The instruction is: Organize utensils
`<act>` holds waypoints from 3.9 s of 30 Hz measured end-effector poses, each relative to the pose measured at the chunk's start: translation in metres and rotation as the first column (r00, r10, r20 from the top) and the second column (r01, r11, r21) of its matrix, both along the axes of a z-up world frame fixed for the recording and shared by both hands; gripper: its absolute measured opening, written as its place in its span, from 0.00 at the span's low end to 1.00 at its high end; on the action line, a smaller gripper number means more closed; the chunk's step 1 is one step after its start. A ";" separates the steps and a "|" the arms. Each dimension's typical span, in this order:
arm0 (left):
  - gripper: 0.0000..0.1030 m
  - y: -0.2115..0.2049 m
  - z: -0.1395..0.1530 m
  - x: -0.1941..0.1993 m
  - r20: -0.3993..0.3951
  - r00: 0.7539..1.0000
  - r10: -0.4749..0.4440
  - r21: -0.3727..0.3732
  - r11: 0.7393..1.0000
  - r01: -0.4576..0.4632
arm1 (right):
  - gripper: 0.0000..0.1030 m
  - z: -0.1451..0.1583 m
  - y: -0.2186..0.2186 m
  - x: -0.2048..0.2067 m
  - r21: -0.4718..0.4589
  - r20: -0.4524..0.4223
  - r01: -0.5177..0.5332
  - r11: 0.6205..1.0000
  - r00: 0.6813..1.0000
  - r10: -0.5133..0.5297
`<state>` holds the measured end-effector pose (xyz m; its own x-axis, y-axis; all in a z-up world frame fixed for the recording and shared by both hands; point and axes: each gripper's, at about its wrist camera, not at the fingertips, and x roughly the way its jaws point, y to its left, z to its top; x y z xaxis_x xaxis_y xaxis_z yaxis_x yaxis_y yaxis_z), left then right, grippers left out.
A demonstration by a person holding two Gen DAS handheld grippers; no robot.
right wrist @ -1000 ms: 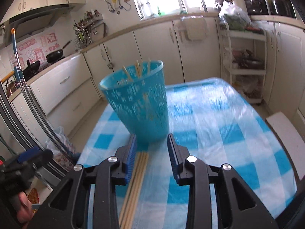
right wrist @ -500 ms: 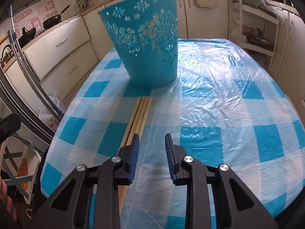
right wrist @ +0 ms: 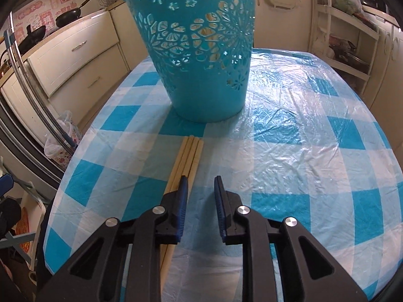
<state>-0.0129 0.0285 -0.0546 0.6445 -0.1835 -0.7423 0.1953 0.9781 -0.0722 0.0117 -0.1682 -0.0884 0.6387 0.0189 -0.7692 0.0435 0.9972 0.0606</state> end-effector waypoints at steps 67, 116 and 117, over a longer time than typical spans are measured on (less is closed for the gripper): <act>0.05 -0.127 -0.065 0.101 -0.150 0.971 -0.183 0.063 0.979 0.195 | 0.11 -0.001 -0.062 -0.005 -0.042 0.000 0.018 0.999 1.000 -0.018; 0.05 -0.145 0.113 0.197 0.427 0.903 0.036 -0.187 0.981 0.050 | 0.14 0.000 -0.064 -0.003 -0.023 0.002 0.011 1.000 1.000 -0.011; 0.05 -0.146 0.110 0.195 0.421 0.907 0.026 -0.171 0.984 0.051 | 0.14 0.000 -0.064 -0.003 -0.024 0.002 0.011 1.000 1.000 -0.011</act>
<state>0.1818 -0.1174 0.0556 0.8855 -0.2952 -0.3588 0.2576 0.9546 -0.1495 0.0092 -0.2326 -0.0886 0.6400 -0.0061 -0.7684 0.0543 0.9978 0.0372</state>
